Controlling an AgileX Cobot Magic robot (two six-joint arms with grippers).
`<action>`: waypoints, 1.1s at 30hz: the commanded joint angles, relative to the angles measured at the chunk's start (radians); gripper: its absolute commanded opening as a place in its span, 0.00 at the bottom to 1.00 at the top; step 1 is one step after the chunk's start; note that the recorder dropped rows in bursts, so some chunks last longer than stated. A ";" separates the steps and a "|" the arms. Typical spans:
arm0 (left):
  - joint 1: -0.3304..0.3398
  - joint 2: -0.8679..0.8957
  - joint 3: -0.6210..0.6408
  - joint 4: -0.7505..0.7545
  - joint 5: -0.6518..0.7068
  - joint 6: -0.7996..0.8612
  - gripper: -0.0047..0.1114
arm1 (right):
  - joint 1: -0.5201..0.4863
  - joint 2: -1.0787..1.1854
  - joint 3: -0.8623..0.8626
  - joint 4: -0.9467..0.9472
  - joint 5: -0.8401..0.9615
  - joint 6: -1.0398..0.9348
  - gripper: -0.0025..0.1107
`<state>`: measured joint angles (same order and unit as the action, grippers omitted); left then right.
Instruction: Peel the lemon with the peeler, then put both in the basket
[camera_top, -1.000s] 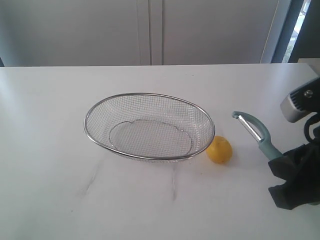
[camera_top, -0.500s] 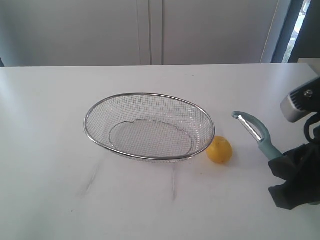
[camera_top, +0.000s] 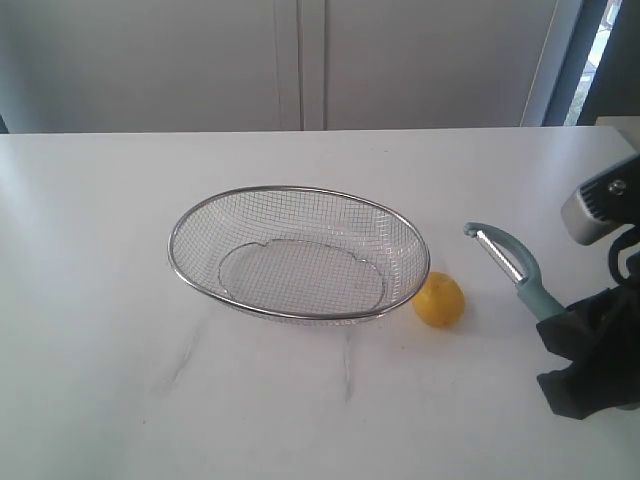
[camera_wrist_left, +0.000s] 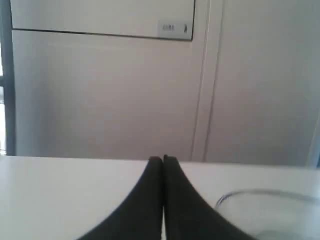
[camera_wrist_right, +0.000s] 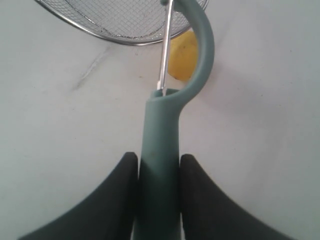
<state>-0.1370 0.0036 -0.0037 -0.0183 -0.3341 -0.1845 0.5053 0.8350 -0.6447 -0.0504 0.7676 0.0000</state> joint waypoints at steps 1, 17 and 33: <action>-0.005 -0.004 0.004 -0.012 -0.259 -0.367 0.04 | -0.008 -0.007 -0.007 0.002 -0.013 0.006 0.02; -0.005 0.623 -0.535 1.375 0.088 -1.115 0.04 | -0.008 -0.007 -0.007 0.002 -0.014 0.006 0.02; -0.005 1.211 -0.786 1.763 0.067 -1.178 0.04 | -0.008 -0.007 -0.007 0.002 -0.015 0.006 0.02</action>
<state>-0.1396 1.2008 -0.7572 1.7349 -0.4998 -1.4723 0.5053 0.8350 -0.6447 -0.0504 0.7676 0.0000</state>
